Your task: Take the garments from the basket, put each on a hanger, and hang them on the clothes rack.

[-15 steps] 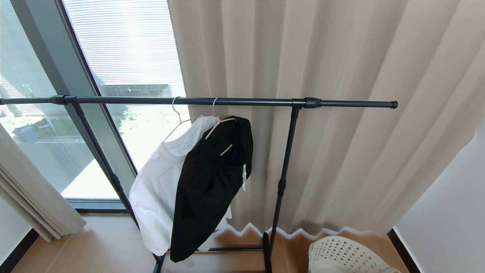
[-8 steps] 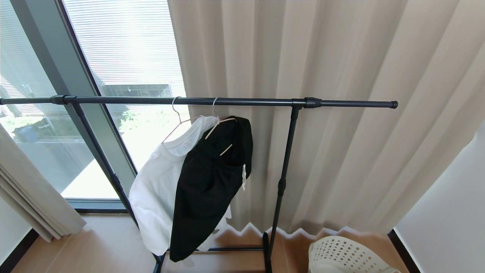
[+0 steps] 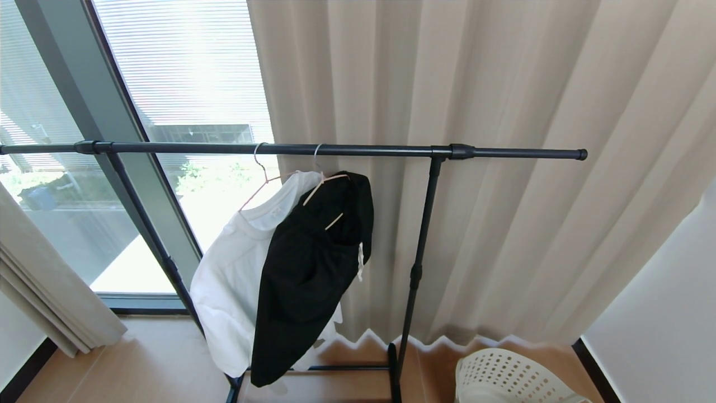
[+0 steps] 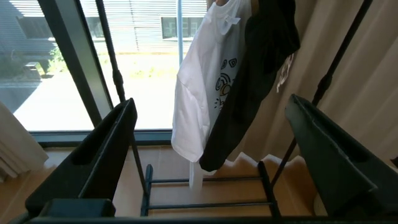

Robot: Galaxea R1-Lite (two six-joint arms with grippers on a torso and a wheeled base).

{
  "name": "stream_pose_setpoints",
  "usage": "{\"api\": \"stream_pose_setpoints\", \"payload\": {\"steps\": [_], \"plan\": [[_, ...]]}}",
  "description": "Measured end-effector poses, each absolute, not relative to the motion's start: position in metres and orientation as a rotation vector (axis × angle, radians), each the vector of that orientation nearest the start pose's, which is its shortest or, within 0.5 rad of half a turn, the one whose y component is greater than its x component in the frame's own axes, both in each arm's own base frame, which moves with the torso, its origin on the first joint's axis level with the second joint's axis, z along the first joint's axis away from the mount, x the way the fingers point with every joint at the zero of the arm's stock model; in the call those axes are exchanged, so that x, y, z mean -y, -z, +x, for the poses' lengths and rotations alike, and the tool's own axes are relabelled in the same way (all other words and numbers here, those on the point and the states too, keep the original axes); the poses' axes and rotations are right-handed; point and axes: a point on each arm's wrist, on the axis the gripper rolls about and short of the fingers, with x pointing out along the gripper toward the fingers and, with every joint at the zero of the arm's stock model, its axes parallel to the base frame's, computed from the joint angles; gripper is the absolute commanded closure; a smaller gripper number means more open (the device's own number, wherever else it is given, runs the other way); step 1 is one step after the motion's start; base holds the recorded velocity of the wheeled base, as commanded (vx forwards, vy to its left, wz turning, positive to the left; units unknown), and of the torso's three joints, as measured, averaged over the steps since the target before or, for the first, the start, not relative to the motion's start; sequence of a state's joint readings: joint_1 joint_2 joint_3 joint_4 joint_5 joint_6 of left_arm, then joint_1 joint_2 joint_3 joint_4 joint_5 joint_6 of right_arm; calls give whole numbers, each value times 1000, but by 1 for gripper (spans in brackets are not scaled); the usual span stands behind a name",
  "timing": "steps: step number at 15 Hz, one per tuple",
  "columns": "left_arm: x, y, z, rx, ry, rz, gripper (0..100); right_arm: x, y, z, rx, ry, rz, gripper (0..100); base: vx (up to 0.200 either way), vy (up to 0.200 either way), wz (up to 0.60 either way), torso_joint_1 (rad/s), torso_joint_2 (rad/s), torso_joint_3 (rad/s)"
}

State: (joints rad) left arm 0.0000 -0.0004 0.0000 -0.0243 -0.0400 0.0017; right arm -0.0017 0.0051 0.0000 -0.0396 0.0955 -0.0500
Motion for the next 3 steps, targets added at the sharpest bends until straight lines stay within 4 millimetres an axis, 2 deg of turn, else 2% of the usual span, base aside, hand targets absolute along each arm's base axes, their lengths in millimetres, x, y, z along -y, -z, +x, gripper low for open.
{"api": "stream_pose_setpoints", "payload": {"steps": [3], "plan": [[1, -78, -23, 25, 40, 2, 0, -2, -80, -23, 38, -92, -51, 0, 0, 0, 0, 0, 0, 0]]}}
